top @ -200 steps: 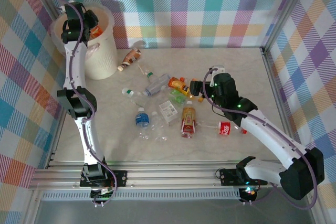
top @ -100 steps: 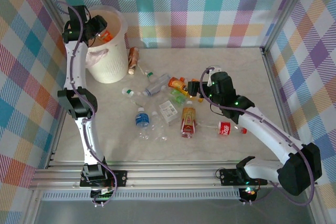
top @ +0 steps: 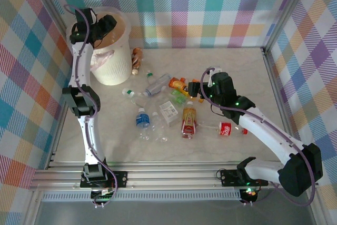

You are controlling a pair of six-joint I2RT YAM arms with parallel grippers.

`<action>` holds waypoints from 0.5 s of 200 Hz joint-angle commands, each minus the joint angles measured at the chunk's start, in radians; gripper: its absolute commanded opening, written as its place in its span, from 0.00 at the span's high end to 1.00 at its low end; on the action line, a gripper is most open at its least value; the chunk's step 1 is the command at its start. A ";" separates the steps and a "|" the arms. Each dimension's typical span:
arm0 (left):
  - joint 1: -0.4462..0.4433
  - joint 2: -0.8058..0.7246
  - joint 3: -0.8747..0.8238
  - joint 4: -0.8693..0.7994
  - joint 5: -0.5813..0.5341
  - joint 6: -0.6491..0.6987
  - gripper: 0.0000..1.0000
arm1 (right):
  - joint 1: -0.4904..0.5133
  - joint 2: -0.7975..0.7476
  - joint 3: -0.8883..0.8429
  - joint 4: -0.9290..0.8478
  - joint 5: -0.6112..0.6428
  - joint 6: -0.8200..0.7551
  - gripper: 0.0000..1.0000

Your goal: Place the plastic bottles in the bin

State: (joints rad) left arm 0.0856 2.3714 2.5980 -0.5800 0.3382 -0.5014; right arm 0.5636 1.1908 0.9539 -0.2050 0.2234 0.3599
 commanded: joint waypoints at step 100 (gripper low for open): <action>-0.013 -0.091 0.006 -0.005 0.052 0.024 0.18 | 0.004 -0.014 -0.020 -0.095 0.054 0.065 0.00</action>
State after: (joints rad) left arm 0.0853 2.3829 2.5980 -0.5526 0.3820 -0.5034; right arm 0.5636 1.2007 0.9531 -0.2295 0.2348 0.3801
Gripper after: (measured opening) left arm 0.794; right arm 0.996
